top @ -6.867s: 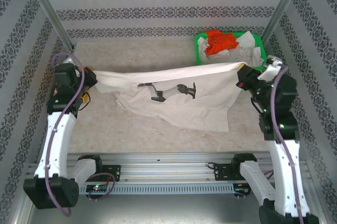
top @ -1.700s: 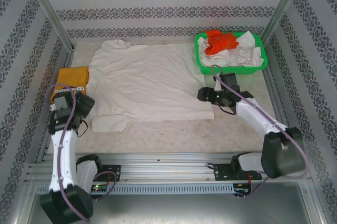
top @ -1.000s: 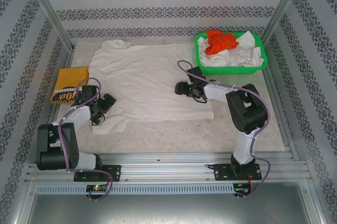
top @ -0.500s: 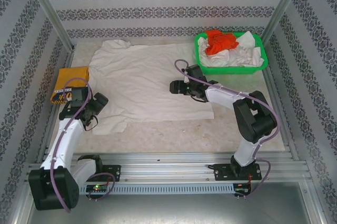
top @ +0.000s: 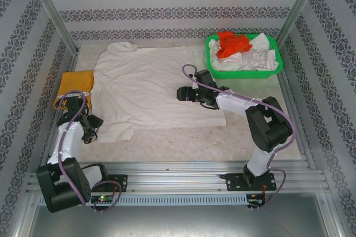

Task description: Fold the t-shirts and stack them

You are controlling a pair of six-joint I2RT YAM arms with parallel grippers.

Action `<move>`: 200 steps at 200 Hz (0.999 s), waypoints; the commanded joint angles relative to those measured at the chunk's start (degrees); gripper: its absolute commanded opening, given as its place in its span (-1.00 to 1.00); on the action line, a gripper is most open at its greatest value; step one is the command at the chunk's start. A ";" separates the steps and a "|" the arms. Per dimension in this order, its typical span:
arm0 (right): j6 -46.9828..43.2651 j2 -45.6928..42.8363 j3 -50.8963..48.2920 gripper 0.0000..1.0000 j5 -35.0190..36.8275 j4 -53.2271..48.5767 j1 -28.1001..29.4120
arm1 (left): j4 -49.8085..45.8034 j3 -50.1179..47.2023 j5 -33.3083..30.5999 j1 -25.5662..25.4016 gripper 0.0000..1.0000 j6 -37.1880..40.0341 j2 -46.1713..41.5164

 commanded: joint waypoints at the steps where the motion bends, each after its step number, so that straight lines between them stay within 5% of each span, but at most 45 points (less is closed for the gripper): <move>1: 0.72 0.55 -0.90 0.54 -1.34 1.88 -1.24 | 0.01 -1.92 6.35 0.49 0.14 -0.65 1.02; 48: 1.09 1.82 -0.39 0.54 -2.85 3.17 -2.06 | 1.09 -4.34 7.35 0.27 -0.22 -2.04 1.72; 105: 1.21 0.73 -2.08 0.54 -3.37 3.82 -3.07 | -8.34 -4.23 4.55 0.23 -1.00 -3.73 -3.41; 142: 1.98 0.67 -3.24 0.54 -3.86 5.35 -4.00 | -18.99 -2.81 3.77 0.24 -1.00 -7.48 -10.80; 180: 2.21 1.73 -2.85 0.54 -5.47 6.07 -5.10 | -24.81 -4.07 9.84 0.18 -1.00 -13.24 -16.56; 200: 2.37 1.80 -2.74 0.54 -5.88 6.51 -5.56 | -25.70 -3.93 8.17 0.18 -0.07 -13.27 -18.18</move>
